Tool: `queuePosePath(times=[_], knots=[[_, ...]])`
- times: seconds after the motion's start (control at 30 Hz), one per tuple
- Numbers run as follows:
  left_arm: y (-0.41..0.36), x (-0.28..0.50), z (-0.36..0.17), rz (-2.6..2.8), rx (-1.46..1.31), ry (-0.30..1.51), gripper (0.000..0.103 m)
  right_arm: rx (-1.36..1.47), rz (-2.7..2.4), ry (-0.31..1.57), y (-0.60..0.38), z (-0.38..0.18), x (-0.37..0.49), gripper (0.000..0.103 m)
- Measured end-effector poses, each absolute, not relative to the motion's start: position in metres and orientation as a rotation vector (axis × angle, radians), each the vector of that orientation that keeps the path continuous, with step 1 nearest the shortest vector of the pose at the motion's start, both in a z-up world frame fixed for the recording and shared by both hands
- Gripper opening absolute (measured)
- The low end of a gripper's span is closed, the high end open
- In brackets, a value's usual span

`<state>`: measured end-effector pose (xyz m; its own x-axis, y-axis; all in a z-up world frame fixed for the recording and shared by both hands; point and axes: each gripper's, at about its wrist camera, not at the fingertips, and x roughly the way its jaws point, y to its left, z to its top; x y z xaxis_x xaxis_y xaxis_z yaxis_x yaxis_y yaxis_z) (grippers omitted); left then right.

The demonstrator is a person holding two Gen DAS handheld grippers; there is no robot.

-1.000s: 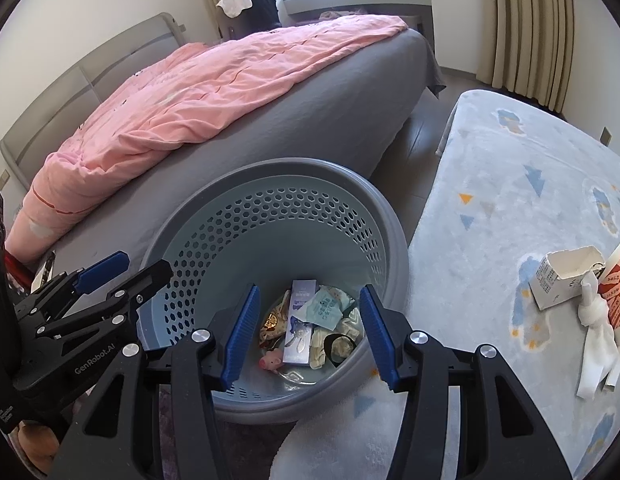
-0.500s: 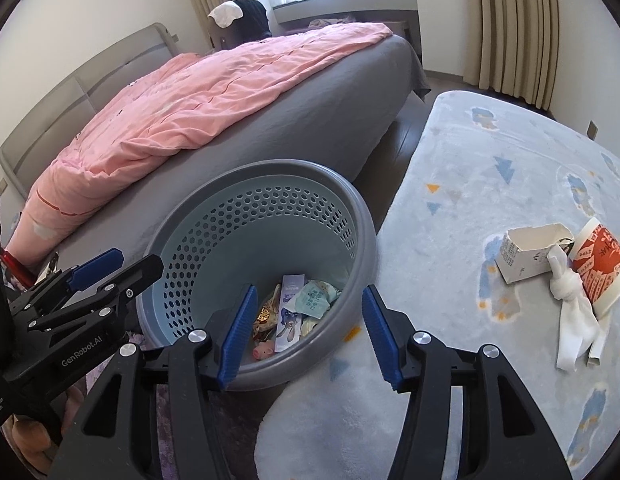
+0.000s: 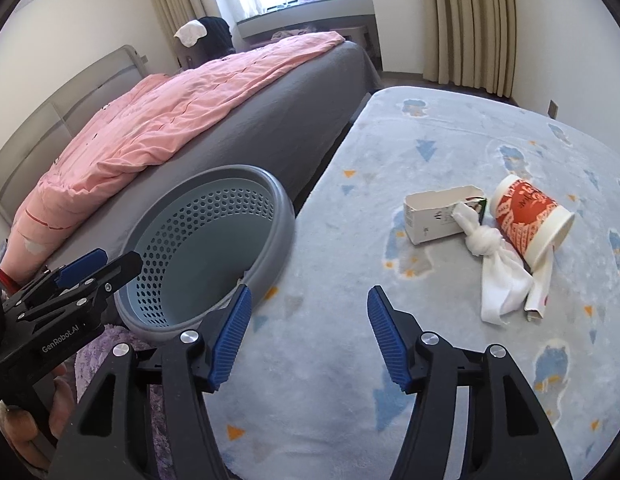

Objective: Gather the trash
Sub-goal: 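Move the right tool toward the playing card beside the paper cup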

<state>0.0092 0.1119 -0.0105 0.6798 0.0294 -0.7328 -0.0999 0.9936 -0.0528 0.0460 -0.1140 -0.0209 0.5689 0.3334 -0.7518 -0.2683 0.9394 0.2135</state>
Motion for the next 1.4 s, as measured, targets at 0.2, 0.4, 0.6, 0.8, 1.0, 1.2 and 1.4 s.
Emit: queuePosePath(times=[0.2,0.4,0.6,0.8,1.0,1.2,1.4], knots=[[0.086,0.003,-0.006,0.038,-0.061,0.814,0.069,0.108,0.298,0.887,-0.152,-0.02,0.031,0.068],[0.063,-0.001,-0.004,0.004,-0.036,0.813,0.072,0.141,0.236,0.882,-0.192,-0.021,0.017,0.075],[0.044,-0.002,-0.005,-0.027,-0.024,0.822,0.074,0.167,0.18,0.881,-0.223,-0.025,0.007,0.077],[0.029,-0.001,-0.004,-0.044,-0.002,0.825,0.074,0.196,0.138,0.88,-0.249,-0.03,0.004,0.077],[0.018,0.004,-0.004,-0.059,0.01,0.828,0.074,0.217,0.116,0.882,-0.264,-0.034,0.005,0.078],[0.007,0.013,-0.008,-0.074,0.021,0.837,0.074,0.222,0.107,0.893,-0.27,-0.04,0.009,0.078],[-0.002,0.024,-0.012,-0.089,0.031,0.843,0.074,0.224,0.102,0.907,-0.274,-0.048,0.017,0.078]])
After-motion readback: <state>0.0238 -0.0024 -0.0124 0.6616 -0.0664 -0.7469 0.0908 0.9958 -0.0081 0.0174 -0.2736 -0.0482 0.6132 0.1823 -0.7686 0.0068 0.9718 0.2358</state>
